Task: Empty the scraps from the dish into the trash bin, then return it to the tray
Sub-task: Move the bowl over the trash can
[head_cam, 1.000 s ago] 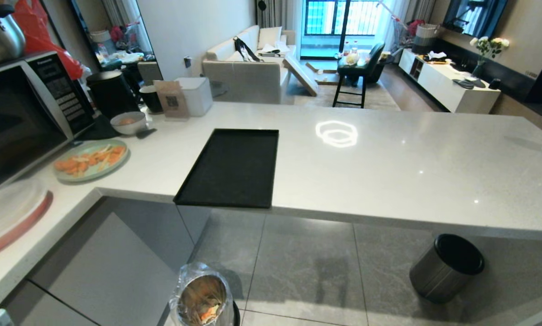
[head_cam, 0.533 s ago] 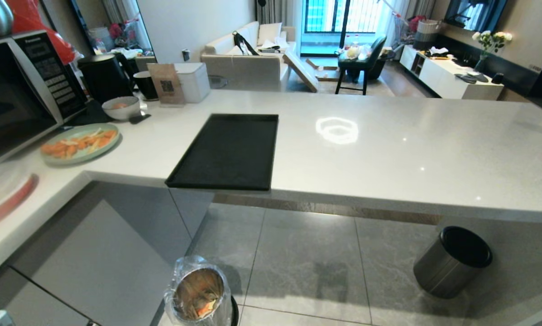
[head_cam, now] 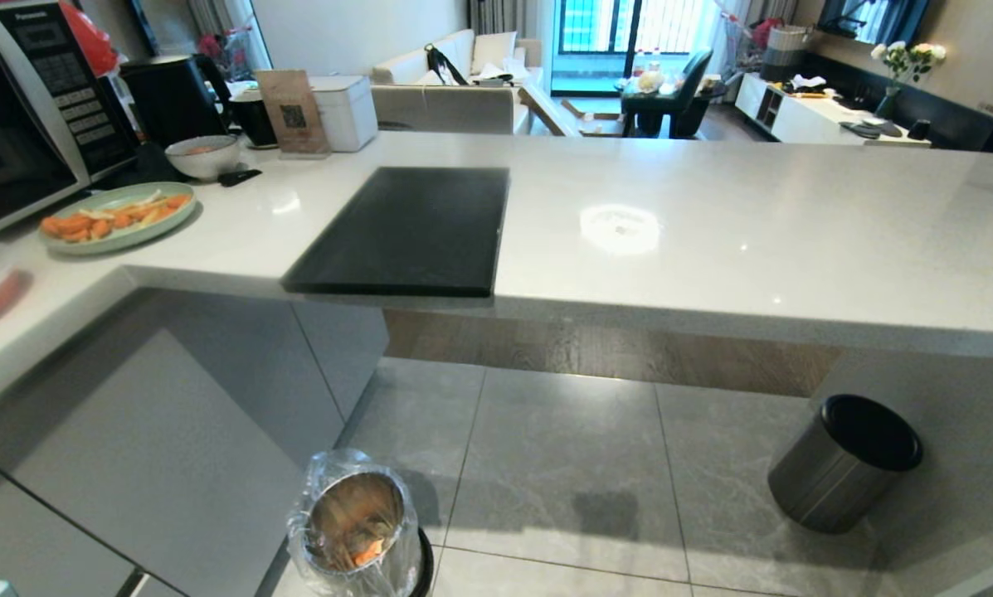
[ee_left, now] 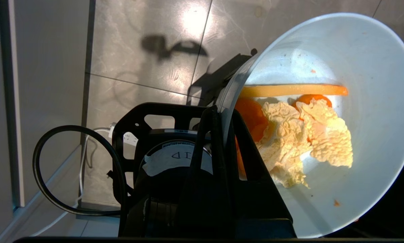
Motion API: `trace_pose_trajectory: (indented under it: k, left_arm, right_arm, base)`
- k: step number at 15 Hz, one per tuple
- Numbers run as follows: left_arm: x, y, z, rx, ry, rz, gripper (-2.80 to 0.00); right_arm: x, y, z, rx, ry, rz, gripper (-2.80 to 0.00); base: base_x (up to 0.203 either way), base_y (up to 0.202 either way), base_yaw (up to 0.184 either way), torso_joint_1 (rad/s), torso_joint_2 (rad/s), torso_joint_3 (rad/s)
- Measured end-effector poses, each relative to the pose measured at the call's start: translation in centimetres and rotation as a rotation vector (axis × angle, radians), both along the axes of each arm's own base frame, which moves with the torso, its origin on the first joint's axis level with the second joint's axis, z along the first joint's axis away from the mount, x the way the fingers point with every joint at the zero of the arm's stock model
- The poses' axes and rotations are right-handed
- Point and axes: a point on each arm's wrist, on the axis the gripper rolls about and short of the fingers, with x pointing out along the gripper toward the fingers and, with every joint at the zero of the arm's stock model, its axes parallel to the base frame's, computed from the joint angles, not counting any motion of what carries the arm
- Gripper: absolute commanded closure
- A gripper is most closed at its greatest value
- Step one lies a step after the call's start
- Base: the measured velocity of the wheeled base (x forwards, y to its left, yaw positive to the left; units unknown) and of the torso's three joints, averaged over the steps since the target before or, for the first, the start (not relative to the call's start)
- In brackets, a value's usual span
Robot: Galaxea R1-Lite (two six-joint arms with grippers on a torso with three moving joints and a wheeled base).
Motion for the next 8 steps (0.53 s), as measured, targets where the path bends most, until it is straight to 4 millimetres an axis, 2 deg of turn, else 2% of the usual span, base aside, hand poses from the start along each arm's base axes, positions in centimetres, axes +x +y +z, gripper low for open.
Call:
trace_pose_trajectory:
  k: [8]
  left_arm:
    - [-0.11,0.02,-0.2,0.001,0.007,-0.001,0.0]
  right_arm:
    - [0.0,0.0,0.0,0.001,0.0,0.0,0.0]
  base:
    - [0.0,0.0,0.0,-0.043,0.44,0.404]
